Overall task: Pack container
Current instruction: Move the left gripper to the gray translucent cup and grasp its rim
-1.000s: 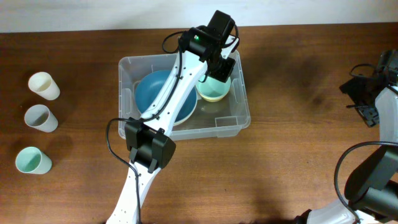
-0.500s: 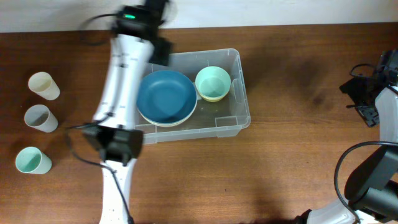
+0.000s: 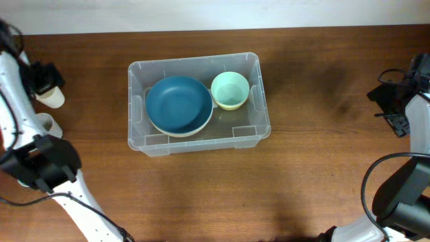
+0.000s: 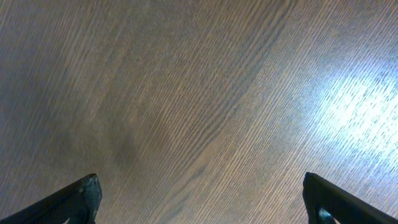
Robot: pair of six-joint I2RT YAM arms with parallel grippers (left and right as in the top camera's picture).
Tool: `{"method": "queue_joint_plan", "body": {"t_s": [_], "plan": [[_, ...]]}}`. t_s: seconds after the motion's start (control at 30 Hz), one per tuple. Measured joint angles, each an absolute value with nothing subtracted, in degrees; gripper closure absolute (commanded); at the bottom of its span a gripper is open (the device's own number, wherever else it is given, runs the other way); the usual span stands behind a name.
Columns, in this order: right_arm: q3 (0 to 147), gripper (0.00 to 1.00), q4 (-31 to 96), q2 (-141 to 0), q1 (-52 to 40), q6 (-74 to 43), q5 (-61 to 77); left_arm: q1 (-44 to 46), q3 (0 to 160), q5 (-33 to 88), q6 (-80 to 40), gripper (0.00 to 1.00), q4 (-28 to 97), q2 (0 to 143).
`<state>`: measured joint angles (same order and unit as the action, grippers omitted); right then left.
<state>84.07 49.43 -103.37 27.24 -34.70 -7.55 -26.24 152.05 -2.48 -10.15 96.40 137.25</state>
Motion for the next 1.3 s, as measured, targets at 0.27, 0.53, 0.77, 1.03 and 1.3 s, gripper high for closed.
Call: {"method": "queue_joint_plan", "body": {"t_s": [0.27, 0.53, 0.77, 1.03, 1.3], "plan": [[84.1, 0.01, 49.4, -103.4, 27.2, -34.7, -7.6, -27.4, 136.0, -1.0, -10.2, 0.01, 94.1, 137.3], [84.1, 0.01, 49.4, -103.4, 27.2, -34.7, -7.6, -27.4, 128.6, -3.0, -10.2, 0.01, 86.5, 137.3], [84.1, 0.01, 49.4, -103.4, 27.2, -34.7, -7.6, -27.4, 128.6, -5.5, -10.1, 0.02, 84.3, 137.2], [84.1, 0.01, 49.4, -103.4, 27.2, -34.7, -7.6, -27.4, 127.6, -6.3, -9.6, 0.47, 82.6, 137.2], [84.1, 0.01, 49.4, -103.4, 27.2, -34.7, -7.5, -27.4, 125.8, -6.0, -9.4, 0.99, 82.2, 137.2]]}}
